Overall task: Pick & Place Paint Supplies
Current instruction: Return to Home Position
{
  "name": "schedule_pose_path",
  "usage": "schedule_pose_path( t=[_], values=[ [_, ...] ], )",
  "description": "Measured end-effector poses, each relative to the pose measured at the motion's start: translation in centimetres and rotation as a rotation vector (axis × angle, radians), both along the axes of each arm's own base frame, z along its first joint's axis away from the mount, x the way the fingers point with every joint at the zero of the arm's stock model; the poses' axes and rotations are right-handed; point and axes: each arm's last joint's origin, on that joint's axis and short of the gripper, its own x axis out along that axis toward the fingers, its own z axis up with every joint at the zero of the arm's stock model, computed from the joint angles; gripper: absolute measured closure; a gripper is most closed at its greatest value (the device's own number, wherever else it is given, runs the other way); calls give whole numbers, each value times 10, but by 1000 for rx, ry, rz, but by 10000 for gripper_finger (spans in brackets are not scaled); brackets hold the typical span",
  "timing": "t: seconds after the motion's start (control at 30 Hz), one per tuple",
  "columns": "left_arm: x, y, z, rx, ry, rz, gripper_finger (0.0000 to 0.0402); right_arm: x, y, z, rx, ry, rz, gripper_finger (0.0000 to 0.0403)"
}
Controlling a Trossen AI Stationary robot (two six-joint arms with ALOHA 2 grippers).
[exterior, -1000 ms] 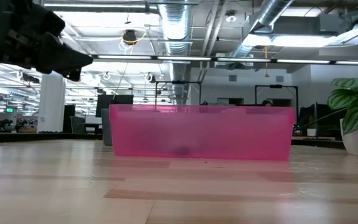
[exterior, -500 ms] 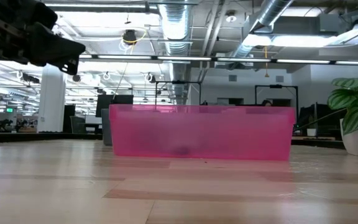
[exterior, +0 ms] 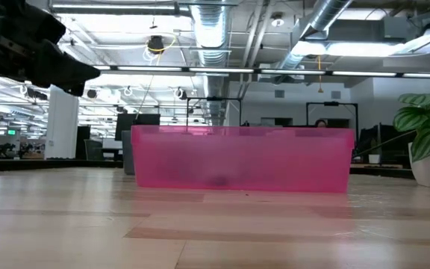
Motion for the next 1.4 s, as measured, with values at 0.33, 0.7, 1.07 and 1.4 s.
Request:
schedule_pose_path(
  t=[0.33,0.7,1.07,1.4],
  values=[
    [-3,2,-4,68,14,70,401,-2,2,0,1,-2,11,233],
    [-4,3,-4,101,10,89,401,0,0,0,-7,2,2,233],
    [-3,3,-1,101,-20,97,401,37,-11,-16,-46,39,-82,233],
    [-3,3,0,101,-32,95,401,108,-10,-30,-25,-13,301,233]
  ],
)
